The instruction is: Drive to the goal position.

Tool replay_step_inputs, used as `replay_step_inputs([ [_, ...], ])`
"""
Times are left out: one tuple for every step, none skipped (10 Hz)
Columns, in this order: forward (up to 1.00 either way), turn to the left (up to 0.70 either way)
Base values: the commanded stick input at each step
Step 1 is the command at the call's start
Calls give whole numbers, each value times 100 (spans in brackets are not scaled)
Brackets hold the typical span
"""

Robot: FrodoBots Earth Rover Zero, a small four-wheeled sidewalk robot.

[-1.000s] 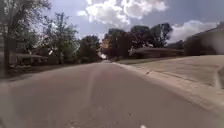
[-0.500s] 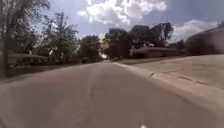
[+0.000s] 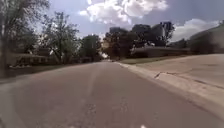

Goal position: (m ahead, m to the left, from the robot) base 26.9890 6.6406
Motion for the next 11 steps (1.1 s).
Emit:
replay_step_inputs([
  [70, 0],
  [70, 0],
  [70, 0],
  [70, 0],
  [70, 0],
  [70, 0],
  [70, 0],
  [70, 0],
  [70, 0],
  [70, 0],
  [70, 0],
])
